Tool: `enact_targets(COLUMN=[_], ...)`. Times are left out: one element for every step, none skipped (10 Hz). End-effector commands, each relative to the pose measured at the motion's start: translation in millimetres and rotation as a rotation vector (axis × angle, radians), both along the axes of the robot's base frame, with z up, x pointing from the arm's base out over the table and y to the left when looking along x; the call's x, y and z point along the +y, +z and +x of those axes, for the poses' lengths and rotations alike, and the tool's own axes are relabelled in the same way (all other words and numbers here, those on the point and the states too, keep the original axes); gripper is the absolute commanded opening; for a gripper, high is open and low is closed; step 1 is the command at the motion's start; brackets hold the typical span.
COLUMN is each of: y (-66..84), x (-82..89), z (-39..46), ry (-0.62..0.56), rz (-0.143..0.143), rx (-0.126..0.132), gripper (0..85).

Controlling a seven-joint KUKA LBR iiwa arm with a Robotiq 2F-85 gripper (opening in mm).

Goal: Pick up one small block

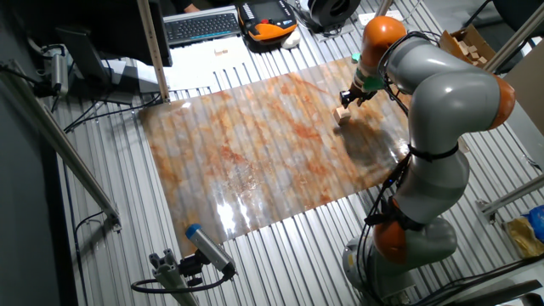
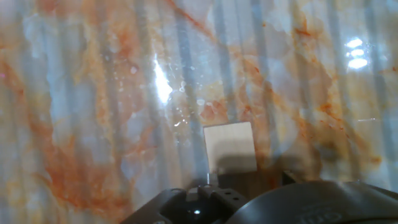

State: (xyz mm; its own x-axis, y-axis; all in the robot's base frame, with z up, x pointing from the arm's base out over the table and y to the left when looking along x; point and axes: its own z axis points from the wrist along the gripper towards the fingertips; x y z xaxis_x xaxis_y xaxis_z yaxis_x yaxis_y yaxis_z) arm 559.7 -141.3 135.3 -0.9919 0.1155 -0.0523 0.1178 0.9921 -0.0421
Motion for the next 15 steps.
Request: enact_targets(y=[-1.6,-3.1,-3.8,-5.4,-8.1,-11.1,-14.8,-17.3,-18.5,-18.5,-18.3,-18.5,-19.3,-21.2,-23.8], x=[0.0,-0.3,-1.2,-1.7,-1.7,-1.7,-1.6,-1.4,-0.6,0.7,3.4,5.5,5.9,5.9,5.2], z=[0.2,0.5,0.6,1.4,2.3,3.1,4.6,5.6,6.7,8.4,10.9,12.9,13.8,14.4,15.3], ry=[0.004,0.002,0.024,0.056,0.081,0.09,0.1,0.102,0.1,0.097,0.087,0.082,0.077,0.071,0.067], rz=[0.01,0.014,0.023,0.02,0.022,0.03,0.031,0.034,0.032,0.028,0.021,0.011,0.014,0.016,0.019], rx=[-0.014,-0.017,-0.015,-0.014,-0.009,-0.006,-0.006,-0.009,-0.009,-0.004,0.005,0.007,0.005,0.002,-0.001], gripper=[68.0,68.0,68.0,68.0,68.0,68.0,68.0,68.0,68.0,68.0,68.0,68.0,68.0,68.0,85.0])
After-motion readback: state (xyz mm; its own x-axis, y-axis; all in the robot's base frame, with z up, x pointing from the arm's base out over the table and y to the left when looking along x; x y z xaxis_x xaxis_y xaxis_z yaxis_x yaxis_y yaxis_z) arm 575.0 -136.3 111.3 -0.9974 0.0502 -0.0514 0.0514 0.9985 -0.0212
